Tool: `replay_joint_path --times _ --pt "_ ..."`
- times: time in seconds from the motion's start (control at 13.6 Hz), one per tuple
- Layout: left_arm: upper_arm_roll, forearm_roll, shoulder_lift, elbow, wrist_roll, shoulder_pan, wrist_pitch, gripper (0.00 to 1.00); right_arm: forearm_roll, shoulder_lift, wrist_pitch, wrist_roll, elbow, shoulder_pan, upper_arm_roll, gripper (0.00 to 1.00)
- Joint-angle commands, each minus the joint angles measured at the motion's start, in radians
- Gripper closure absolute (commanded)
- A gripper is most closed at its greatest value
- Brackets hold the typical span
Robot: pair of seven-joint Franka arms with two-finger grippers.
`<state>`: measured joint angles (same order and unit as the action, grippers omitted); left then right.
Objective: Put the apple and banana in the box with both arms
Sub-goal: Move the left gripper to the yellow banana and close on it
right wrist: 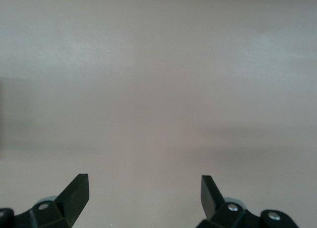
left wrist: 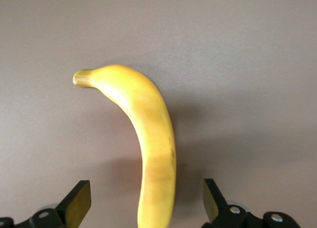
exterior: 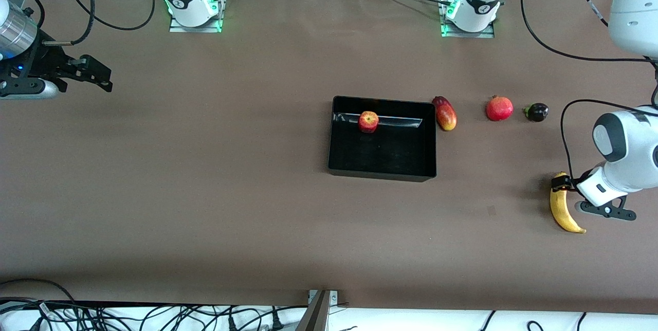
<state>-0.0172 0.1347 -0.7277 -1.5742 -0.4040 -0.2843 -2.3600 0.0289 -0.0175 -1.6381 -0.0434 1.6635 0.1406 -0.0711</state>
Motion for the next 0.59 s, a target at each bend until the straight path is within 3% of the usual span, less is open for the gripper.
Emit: replay_joint_path --times 0.0,0.15,0.29,0.52 --pt "-0.003 -0.007 -0.061 0.013 -0.026 0.007 -0.1 0.0 0.014 0.008 0.003 -0.006 -0.019 0.002 0.0 0.0" --pt "-0.003 -0.007 -0.082 0.013 -0.019 0.007 -0.127 0.03 0.014 0.008 0.003 -0.006 -0.019 0.002 0.0 0.0" --pt "-0.001 -0.007 -0.09 0.009 -0.021 0.007 -0.128 1.0 0.013 0.008 0.003 -0.007 -0.019 0.002 0.0 0.0" --pt "-0.001 -0.007 -0.069 0.0 -0.015 0.005 -0.108 1.0 0.013 0.008 0.001 -0.007 -0.018 0.002 0.0 0.0"
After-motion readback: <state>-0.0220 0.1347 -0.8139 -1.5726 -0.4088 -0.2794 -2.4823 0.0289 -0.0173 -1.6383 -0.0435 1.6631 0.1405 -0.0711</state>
